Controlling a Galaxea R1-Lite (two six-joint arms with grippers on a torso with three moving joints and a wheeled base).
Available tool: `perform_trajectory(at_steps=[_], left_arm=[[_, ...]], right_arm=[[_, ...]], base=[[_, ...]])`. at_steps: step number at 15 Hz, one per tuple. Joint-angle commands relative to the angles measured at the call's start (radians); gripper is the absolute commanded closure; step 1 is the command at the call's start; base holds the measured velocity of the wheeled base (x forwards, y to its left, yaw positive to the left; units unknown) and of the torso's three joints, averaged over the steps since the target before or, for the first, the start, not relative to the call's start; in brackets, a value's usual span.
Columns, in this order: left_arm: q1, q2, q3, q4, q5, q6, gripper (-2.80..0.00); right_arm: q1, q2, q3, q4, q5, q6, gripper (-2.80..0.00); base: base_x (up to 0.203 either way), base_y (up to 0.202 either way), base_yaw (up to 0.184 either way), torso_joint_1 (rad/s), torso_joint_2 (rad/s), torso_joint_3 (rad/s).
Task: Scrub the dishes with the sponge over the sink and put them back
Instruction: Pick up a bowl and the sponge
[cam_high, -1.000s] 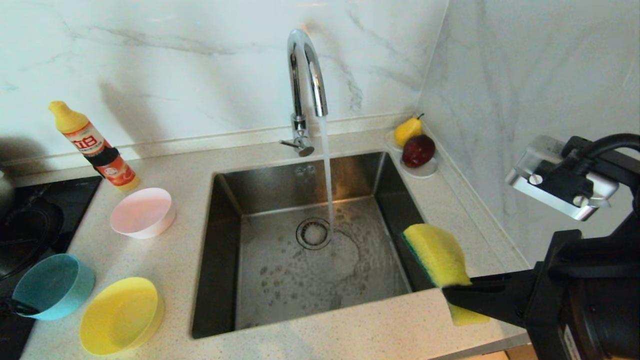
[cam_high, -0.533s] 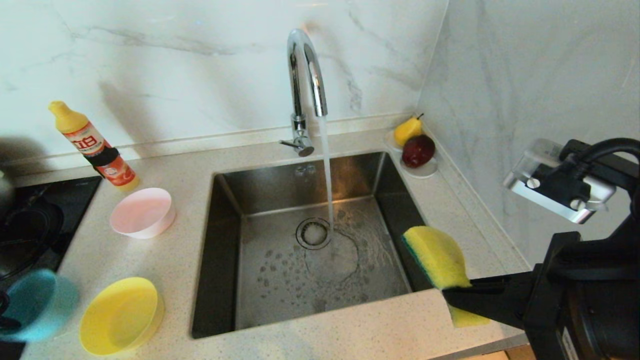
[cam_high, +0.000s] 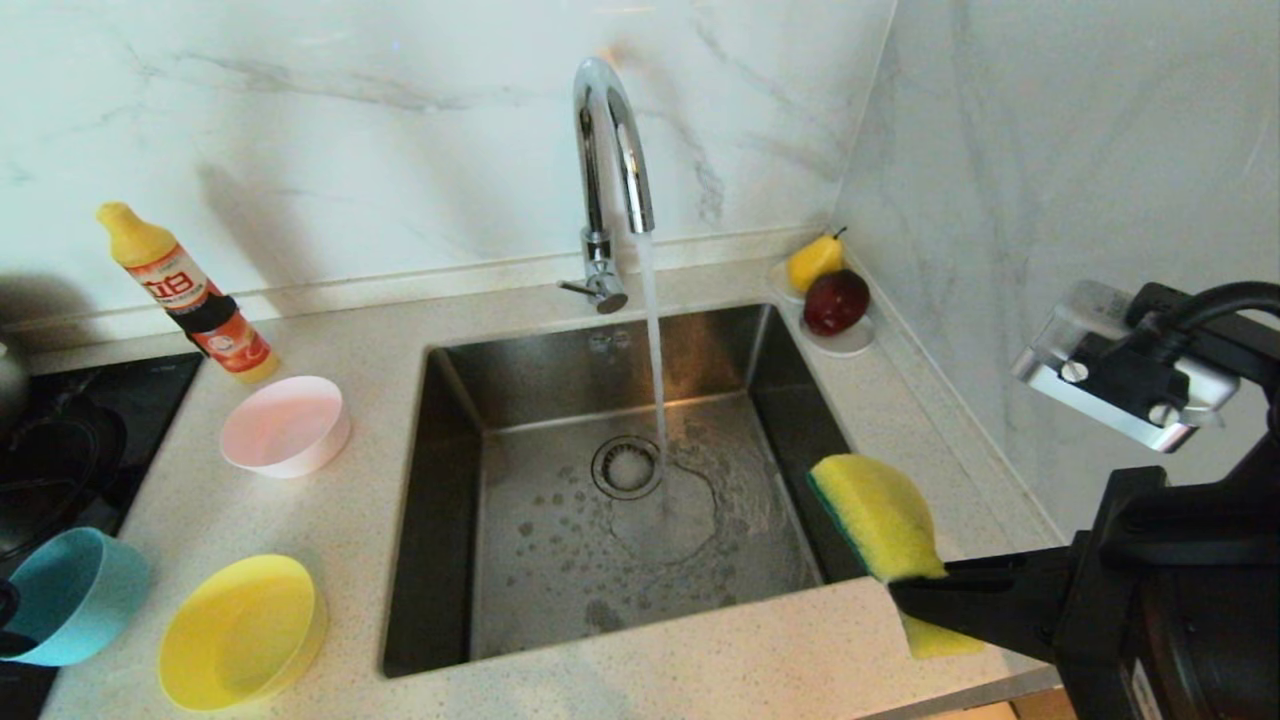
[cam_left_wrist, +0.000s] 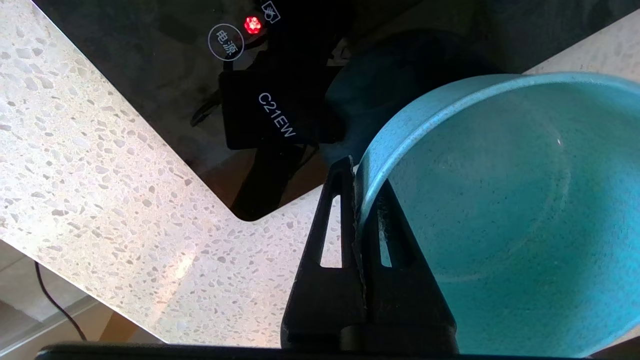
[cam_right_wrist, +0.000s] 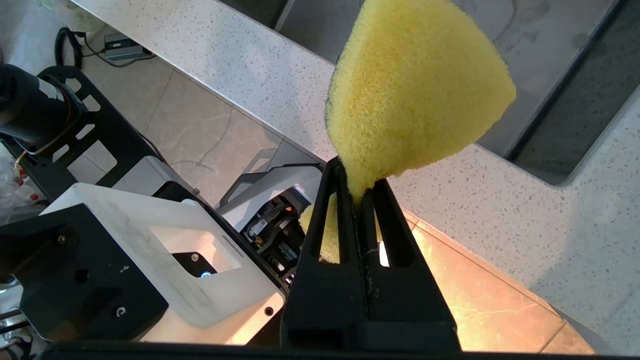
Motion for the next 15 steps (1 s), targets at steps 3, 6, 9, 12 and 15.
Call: perform_trajectory(at_steps=[3,6,9,12,15], left_arm=[[0.001,-0.076,-0.021,0.016,0.000,-0.020,0.00],[0.001,-0.173,-0.071,0.055,0.000,-0.025,0.00],[0.000,-0.219,-0.086,0.065,0.008,0.002,0.00],[0.001,-0.158,-0.084,0.055,0.135,0.028,0.00],[0.021,-0.060,-0.059,-0.032,0.160,0.022,0.00]], right_arm=[[-0.001,-0.002,-0.001,0.002,-0.001,0.001,0.00],[0.001,-0.001,-0.001,0.002,-0.001,0.001,0.00],[-0.001,-0.004,0.000,0.004,-0.001,0.001,0.00],[-0.001,-0.007,0.000,0.005,-0.001,0.003,0.00],[-0.001,-0.013,0.003,0.005,-0.001,0.003,0.00]], base=[[0.000,0.000,0.000,0.000,0.00,0.000],[0.000,0.000,0.000,0.000,0.00,0.000],[0.000,0.000,0.000,0.000,0.00,0.000],[0.000,0.000,0.000,0.000,0.00,0.000],[0.000,0.000,0.000,0.000,0.00,0.000]])
